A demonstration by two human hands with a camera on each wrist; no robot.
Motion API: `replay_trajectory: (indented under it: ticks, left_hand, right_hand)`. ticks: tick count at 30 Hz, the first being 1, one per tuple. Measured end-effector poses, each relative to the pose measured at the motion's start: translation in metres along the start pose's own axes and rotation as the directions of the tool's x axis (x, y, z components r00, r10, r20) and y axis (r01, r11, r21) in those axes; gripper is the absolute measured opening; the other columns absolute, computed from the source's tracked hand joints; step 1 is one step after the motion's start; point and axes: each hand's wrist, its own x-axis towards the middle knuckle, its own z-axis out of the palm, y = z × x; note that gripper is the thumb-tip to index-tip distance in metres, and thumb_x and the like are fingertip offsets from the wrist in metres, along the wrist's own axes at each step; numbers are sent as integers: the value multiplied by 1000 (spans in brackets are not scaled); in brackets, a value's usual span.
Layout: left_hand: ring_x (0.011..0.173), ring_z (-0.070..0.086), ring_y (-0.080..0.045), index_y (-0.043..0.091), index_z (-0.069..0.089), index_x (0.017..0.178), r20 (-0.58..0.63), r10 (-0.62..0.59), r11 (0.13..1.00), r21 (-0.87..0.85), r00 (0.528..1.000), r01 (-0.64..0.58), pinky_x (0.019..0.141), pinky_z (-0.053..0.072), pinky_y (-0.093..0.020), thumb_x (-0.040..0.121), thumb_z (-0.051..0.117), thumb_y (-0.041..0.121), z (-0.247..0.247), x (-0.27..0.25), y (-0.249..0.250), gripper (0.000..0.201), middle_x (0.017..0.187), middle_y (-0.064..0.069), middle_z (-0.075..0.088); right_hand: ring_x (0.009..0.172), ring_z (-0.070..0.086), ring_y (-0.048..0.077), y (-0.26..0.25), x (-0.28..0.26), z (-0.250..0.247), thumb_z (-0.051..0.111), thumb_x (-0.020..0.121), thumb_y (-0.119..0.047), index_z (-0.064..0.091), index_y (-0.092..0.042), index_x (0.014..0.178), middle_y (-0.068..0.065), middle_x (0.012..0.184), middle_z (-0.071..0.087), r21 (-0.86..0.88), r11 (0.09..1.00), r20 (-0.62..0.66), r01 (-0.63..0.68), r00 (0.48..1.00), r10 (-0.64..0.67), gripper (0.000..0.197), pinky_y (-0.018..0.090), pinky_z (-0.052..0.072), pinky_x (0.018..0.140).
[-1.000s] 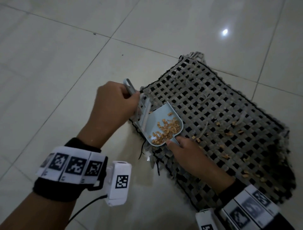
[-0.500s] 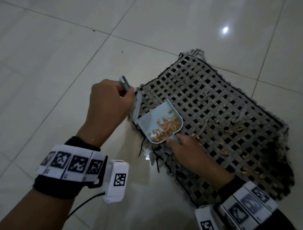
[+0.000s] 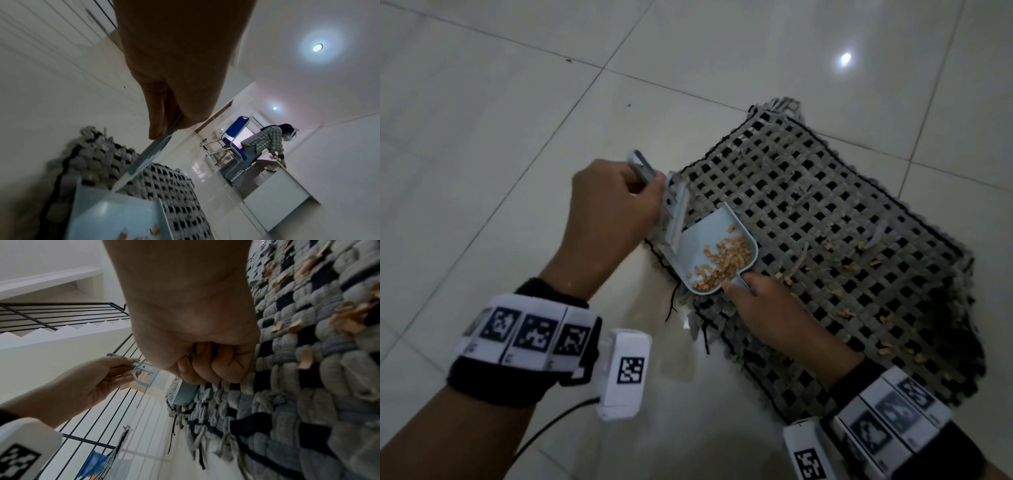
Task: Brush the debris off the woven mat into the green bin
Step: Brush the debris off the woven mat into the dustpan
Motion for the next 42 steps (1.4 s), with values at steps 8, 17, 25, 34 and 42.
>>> replay_trajectory:
  ticks: [8, 17, 25, 34, 42]
  left_hand:
    - [56, 60, -20, 9, 74, 79, 41, 184, 932, 310, 982, -187, 56, 41, -33, 99, 53, 39, 23, 18, -9, 42, 67, -8, 69]
    - [61, 64, -15, 16, 78, 95, 128, 282, 939, 168, 951, -301, 63, 52, -36, 96, 58, 40, 17, 6, -3, 32, 74, -2, 74]
    - [59, 66, -9, 18, 78, 102, 292, 388, 910, 27, 874, -413, 57, 49, -19, 99, 59, 30, 30, -21, 12, 23, 78, 1, 76]
    - [68, 73, -18, 10, 78, 106, 324, 446, 884, -15, 835, -466, 62, 57, -26, 86, 69, 12, 34, -36, 13, 23, 84, -8, 78]
    - [66, 73, -20, 10, 79, 105, 315, 468, 873, -19, 825, -488, 57, 59, -33, 84, 67, 18, 33, -42, 17, 26, 83, -7, 78]
  right_hand:
    - [36, 32, 3, 2, 1, 0, 48, 101, -40, 62, 1, 97, -7, 50, 39, -9, 1000, -10, 13, 1000, -13, 43, 16, 28, 37]
    - [33, 36, 0, 0, -1, -1, 46, 103, -39, 55, -9, 81, -6, 54, 39, -28, 999, 3, 28, 1000, -28, 38, 10, 26, 35]
    - [36, 30, 4, 3, 1, 0, 46, 103, -40, 47, -7, 79, -4, 56, 36, -25, 999, 11, 37, 999, -37, 41, 14, 27, 37]
    - [59, 43, 18, 9, 2, 2, 43, 102, -45, 60, -4, 108, 5, 70, 48, -23, 999, 25, 29, 999, -28, 45, 29, 34, 52]
    - [54, 37, 17, 10, 0, 3, 42, 102, -46, 57, -4, 109, 3, 66, 43, 8, 999, 40, 41, 998, -41, 45, 33, 33, 53]
